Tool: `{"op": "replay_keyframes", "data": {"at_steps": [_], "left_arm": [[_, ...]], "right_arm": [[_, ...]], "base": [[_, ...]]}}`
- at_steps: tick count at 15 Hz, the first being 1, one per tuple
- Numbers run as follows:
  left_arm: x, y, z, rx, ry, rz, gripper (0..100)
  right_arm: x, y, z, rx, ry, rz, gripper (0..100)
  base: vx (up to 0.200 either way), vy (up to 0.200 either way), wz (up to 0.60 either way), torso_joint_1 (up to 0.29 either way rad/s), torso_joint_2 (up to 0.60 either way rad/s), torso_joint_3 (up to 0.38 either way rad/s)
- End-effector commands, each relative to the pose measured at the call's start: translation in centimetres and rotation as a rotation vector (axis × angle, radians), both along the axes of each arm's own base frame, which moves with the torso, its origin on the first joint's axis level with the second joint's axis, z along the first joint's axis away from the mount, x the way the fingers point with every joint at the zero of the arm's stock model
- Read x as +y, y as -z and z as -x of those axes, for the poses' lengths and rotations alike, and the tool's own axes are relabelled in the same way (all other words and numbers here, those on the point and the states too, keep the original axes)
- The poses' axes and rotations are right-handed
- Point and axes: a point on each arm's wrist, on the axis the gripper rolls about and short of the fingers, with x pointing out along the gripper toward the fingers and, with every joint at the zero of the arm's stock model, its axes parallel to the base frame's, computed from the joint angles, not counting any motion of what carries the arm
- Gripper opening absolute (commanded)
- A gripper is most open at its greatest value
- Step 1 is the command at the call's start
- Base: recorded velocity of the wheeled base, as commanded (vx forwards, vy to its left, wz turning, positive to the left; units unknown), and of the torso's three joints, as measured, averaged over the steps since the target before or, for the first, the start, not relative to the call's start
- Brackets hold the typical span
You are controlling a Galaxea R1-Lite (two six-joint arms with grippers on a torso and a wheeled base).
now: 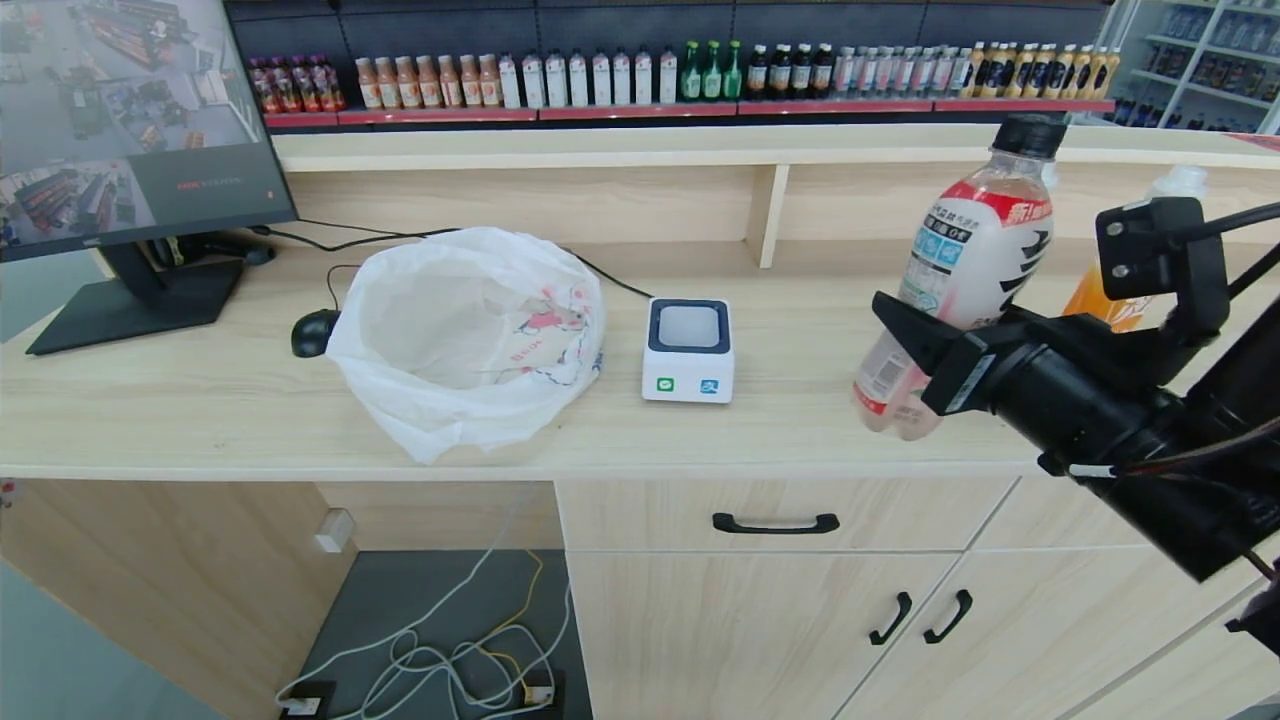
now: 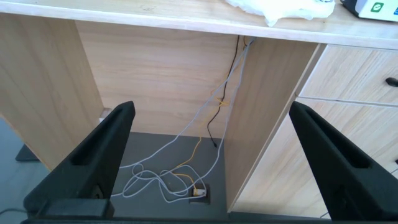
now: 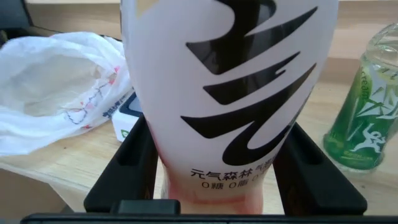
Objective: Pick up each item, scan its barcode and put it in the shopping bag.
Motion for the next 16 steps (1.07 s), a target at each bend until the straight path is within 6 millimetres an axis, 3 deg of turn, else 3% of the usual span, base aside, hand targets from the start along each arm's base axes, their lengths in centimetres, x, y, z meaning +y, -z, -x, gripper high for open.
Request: {"op": "replay_keyframes", "data": {"at_steps": [1,4,7,16], "left_arm": [[0.0,0.0,0.0,-0.001,-0.001,0.001,100],[0.0,0.0,0.0,0.001,-0.001,0.001,100],[0.0,0.0,0.0,0.001,-0.001,0.001,100],[0.0,0.0,0.0,0.001,-0.001,0.001,100]], "right_arm": [[2.0,-0.6,1.1,0.006,-0.109,-0.076,0],[5.4,-0.9,4.3,0.066,-0.338,-0.208,0],[7.0,-1.1,7.3,0.091,-0.526,-0.316,0],[6.5,-1.7,8.2,0.069,-0.702,-0.495,0]], "base": [[0.000,0.000,0.00,0.000,0.00,0.000],[0.000,0.000,0.00,0.000,0.00,0.000],[0.000,0.000,0.00,0.000,0.00,0.000],[0.000,0.000,0.00,0.000,0.00,0.000]]}}
